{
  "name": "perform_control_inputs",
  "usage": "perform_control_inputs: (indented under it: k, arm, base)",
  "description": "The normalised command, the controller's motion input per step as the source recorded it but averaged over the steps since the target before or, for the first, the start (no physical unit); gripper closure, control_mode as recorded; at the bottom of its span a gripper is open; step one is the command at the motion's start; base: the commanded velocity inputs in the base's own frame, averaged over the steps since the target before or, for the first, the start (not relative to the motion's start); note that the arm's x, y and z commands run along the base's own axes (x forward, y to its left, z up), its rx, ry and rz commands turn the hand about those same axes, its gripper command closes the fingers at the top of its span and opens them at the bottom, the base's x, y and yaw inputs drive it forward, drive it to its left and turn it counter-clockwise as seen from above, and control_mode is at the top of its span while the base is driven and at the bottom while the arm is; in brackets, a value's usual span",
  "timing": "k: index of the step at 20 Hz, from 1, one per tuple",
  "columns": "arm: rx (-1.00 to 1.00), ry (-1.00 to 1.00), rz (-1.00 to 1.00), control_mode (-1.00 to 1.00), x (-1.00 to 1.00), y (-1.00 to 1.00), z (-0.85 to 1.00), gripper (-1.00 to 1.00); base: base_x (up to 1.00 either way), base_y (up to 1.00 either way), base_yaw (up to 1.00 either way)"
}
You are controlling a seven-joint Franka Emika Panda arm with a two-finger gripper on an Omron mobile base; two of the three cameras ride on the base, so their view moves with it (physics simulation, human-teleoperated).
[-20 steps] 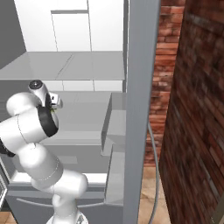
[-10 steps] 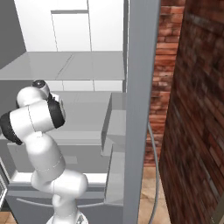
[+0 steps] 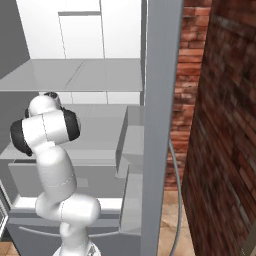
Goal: Place one lime and one fish in each tupperware on the nearby counter, to pack two identical lunches.
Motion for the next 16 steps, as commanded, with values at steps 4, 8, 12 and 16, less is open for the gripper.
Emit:
perform_control_inputs:
  k: [4, 8, 12, 16]
  arm:
    - [-0.04, 0.12, 0.0, -1.0, 0.42, 0.12, -0.24, 1.0]
    - [-0.02, 0.0, 0.0, -1.0, 0.06, 0.0, -0.03, 1.0]
    - [0.0, 0.0, 0.0, -1.0, -0.05, 0.0, 0.0, 1.0]
    - [-0.01, 0.02, 0.0, -1.0, -0.61, 0.0, -0.43, 1.0]
  base:
    - [0.0, 0.0, 0.0]
    - [0.0, 0.0, 0.0]
    - [0.0, 0.0, 0.0]
    - [0.0, 0.0, 0.0]
